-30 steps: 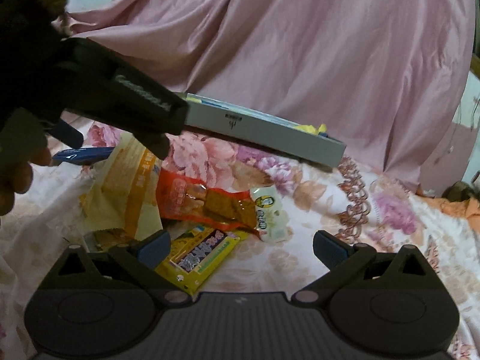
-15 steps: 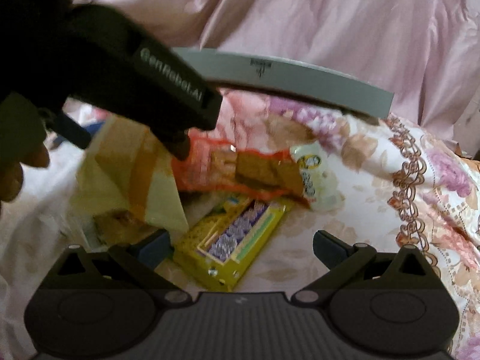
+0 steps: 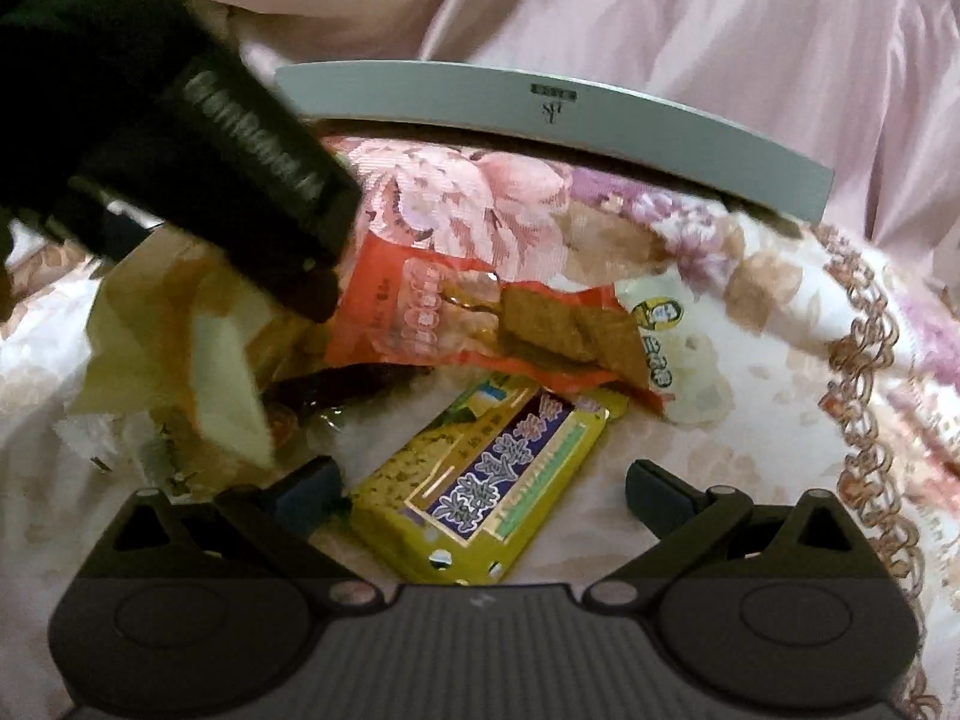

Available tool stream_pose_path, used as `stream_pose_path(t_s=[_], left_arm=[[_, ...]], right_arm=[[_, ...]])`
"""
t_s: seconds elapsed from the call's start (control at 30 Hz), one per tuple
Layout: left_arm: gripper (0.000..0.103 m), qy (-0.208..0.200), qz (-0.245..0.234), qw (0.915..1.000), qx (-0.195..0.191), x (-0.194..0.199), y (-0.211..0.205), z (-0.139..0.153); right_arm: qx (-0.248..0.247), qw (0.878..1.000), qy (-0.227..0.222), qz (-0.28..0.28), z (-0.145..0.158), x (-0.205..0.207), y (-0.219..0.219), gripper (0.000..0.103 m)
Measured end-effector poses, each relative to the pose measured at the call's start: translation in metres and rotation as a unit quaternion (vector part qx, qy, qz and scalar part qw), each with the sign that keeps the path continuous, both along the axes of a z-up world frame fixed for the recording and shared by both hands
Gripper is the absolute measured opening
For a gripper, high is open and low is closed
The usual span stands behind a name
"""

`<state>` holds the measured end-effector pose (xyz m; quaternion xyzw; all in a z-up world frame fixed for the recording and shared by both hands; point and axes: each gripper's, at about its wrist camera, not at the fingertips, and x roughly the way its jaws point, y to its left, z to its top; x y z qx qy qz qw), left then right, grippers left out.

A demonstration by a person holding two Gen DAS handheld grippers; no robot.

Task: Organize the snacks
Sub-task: 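Grasp the cream-and-orange biscuit packet with the left tool while the right tool grasps the yellow-green biscuit bar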

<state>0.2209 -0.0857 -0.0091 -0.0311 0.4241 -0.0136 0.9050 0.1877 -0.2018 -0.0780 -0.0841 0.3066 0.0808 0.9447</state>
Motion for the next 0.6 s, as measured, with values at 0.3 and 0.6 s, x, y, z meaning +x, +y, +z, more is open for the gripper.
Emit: stream_pose_path(t_s=[0.3,0.6], left_arm=[[0.057,-0.012,-0.006,0.9998,-0.014,-0.016,0.003,-0.004],[0.055,-0.034,-0.009,0.9987,-0.037,-0.029,0.007,-0.007]], right_arm=[[0.021,0.999,0.031,0.004,0.009,0.007,-0.019,0.084],[0.032,0.997,0.050,-0.051,0.020,0.001,-0.051,0.057]])
